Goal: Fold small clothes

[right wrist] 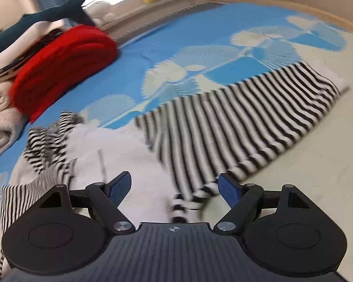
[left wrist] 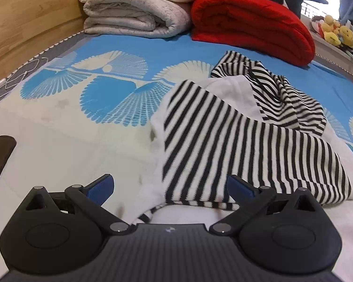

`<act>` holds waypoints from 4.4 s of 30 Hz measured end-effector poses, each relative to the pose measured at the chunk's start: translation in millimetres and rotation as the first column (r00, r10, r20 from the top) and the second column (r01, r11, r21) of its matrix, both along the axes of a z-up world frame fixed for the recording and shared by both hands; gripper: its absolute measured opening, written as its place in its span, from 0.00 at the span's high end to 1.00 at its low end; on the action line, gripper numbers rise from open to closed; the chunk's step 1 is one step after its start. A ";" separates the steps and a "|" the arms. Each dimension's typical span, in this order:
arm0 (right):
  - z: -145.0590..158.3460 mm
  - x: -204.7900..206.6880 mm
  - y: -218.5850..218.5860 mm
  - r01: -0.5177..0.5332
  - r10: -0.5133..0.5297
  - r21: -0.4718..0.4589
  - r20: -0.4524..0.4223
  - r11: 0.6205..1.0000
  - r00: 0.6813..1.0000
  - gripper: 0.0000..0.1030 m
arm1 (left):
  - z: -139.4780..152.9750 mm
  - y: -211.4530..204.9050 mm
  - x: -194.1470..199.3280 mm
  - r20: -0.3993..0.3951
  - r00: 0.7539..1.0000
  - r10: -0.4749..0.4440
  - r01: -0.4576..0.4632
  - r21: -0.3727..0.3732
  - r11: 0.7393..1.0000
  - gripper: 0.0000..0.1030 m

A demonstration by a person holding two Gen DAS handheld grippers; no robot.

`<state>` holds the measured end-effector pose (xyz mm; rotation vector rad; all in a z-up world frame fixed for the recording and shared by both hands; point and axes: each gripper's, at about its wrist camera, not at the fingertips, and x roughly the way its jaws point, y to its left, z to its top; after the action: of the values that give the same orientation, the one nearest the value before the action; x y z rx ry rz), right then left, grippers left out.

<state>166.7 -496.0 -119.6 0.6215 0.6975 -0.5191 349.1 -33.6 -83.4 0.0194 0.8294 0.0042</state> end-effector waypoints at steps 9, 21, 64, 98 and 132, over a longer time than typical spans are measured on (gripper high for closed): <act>-13.0 -7.7 -33.5 0.103 -0.101 0.044 -0.035 0.994 0.994 0.20 | -4.6 -16.2 -1.1 -0.003 1.000 -0.027 0.027 0.016 1.000 0.01; -36.5 -39.0 -109.7 0.392 -0.396 0.178 -0.018 0.902 0.918 0.20 | -9.2 -21.5 1.6 -0.013 0.999 -0.033 0.034 0.028 0.999 0.01; -2.5 69.5 214.7 -0.609 0.699 -0.598 -0.110 0.521 0.707 0.08 | 15.2 84.6 23.0 -0.061 0.974 0.217 -0.224 -0.165 0.961 0.01; -3.6 131.1 5.4 -0.191 0.191 -0.146 -0.013 0.971 0.981 0.58 | -28.8 -1.7 54.8 -0.076 0.995 -0.060 0.061 0.018 0.998 0.00; 26.3 28.6 95.9 -0.360 0.358 -0.157 -0.038 0.920 0.933 0.14 | 5.2 -6.3 0.0 0.046 0.978 -0.206 0.201 0.082 0.976 0.00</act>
<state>195.4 -400.1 -93.3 0.3270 0.7492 -0.2326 349.1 -39.9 -78.1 0.1766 0.7698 -0.1559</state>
